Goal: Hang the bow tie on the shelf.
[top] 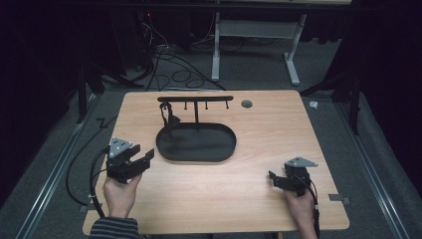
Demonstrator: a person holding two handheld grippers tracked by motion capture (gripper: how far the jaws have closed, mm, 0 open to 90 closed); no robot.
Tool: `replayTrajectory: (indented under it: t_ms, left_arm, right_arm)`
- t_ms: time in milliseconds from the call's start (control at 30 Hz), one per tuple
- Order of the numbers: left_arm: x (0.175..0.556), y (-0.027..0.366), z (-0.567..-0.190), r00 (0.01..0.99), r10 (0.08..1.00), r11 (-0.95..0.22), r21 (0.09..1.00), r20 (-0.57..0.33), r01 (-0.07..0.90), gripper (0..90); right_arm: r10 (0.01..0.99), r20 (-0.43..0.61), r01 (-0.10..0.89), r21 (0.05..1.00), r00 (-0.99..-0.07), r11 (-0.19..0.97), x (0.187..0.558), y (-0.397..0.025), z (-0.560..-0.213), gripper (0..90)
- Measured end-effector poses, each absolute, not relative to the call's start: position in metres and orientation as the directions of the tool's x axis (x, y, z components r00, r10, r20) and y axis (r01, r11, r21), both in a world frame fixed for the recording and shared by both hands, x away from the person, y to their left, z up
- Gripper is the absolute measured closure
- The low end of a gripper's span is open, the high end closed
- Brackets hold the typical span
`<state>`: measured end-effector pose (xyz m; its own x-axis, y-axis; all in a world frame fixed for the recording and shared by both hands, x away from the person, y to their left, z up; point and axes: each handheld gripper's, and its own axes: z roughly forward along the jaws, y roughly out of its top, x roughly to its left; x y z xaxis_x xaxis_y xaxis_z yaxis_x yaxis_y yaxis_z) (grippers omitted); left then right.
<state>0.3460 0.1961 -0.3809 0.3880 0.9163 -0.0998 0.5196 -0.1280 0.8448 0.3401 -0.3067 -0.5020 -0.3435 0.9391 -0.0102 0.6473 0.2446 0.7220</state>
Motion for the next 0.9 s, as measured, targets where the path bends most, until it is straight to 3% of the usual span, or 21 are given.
replayTrajectory:
  t_ms: [900]
  left_arm:
    - [0.348, 0.176, -0.406, 0.431, 0.897, -0.172, 0.82, -0.099, 0.546, 45.6]
  right_arm:
    - [0.939, -0.01, 0.647, 0.722, -0.343, 0.244, 0.34, -0.307, -0.502, 30.0]
